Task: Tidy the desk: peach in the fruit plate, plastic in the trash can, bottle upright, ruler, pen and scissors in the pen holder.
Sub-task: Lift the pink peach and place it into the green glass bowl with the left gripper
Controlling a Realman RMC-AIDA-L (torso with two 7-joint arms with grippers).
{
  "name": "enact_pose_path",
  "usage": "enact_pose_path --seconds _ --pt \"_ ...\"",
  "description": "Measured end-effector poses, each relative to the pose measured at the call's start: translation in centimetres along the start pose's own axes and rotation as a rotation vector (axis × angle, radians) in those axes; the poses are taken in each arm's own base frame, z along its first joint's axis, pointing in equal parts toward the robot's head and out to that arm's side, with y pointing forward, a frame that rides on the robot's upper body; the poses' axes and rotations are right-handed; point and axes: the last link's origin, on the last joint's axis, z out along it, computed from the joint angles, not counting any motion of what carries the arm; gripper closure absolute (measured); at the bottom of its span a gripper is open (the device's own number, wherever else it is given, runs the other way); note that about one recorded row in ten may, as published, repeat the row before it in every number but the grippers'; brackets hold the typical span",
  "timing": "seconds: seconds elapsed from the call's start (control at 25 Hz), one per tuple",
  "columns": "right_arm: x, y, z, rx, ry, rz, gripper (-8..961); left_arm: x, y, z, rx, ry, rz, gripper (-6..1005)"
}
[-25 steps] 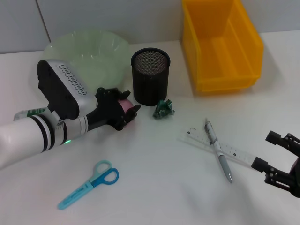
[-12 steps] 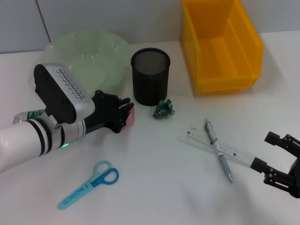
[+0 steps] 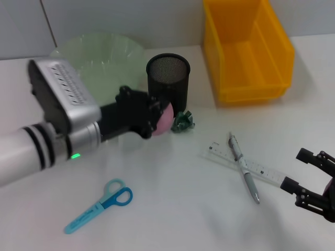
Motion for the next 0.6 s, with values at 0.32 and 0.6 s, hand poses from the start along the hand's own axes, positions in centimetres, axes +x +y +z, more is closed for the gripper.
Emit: enact_pose_path --seconds 0.32,0.6 --pt "0.0 0.0 0.1 -0.007 0.002 0.0 131 1.7 -3.9 -2.2 0.132 0.087 0.006 924" --pt "0.0 0.0 0.2 -0.011 0.003 -0.001 132 1.1 -8.3 -2.2 0.29 0.041 -0.045 895"
